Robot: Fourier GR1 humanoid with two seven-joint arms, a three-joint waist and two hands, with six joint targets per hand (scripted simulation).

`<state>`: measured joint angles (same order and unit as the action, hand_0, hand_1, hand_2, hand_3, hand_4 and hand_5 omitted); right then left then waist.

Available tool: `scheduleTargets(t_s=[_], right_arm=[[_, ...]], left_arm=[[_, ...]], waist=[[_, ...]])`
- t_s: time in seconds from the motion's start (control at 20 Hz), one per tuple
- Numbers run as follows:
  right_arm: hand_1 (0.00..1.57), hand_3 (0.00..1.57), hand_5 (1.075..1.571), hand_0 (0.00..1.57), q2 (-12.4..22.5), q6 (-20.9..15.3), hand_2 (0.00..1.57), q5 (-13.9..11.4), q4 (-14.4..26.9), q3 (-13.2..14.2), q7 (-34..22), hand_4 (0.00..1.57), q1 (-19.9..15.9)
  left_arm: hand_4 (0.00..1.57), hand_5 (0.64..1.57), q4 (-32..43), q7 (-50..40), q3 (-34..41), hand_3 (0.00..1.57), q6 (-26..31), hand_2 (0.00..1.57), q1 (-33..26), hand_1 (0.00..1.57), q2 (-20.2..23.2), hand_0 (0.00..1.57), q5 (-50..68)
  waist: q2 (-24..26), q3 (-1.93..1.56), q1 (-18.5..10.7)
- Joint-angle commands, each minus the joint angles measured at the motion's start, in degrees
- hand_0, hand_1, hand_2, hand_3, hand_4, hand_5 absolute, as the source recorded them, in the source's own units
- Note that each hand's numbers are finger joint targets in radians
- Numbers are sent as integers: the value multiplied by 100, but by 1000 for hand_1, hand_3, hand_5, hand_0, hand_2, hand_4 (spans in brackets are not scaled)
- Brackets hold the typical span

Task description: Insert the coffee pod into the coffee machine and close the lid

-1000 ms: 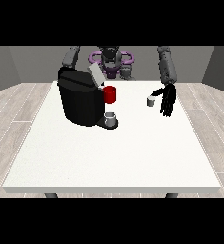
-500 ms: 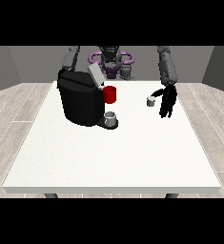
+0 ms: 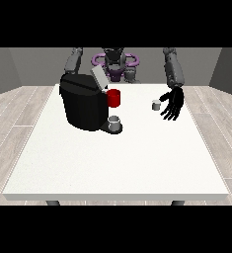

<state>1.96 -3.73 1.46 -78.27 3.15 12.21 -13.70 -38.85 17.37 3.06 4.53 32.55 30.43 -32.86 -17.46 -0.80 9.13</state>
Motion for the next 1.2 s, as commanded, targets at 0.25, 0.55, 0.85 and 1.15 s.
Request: scheduleTargets(t_s=[0.25,0.55,0.85,1.15], right_arm=[[0,0,1571,0,97,50,0,77,536,151,-184,330,-89],[0,0,1571,0,50,-32,0,44,710,166,-49,365,-134],[0,0,1571,0,-44,-48,0,109,625,134,-105,409,283],[0,0,1571,0,267,316,0,281,964,376,327,325,330]], left_arm=[[73,1571,-3,-178,-519,1097,238,1250,18,1262,-661,1262,-375],[64,1571,123,-125,-529,1208,-65,1313,30,1255,-885,1255,-582],[658,1571,240,210,-512,1349,-311,1424,-221,1379,-943,1379,-709],[680,1571,297,636,-90,1330,17,1317,151,1208,-627,1208,-395]], waist=[[378,79,-24],[480,81,-146],[863,82,-133],[785,82,-108]])
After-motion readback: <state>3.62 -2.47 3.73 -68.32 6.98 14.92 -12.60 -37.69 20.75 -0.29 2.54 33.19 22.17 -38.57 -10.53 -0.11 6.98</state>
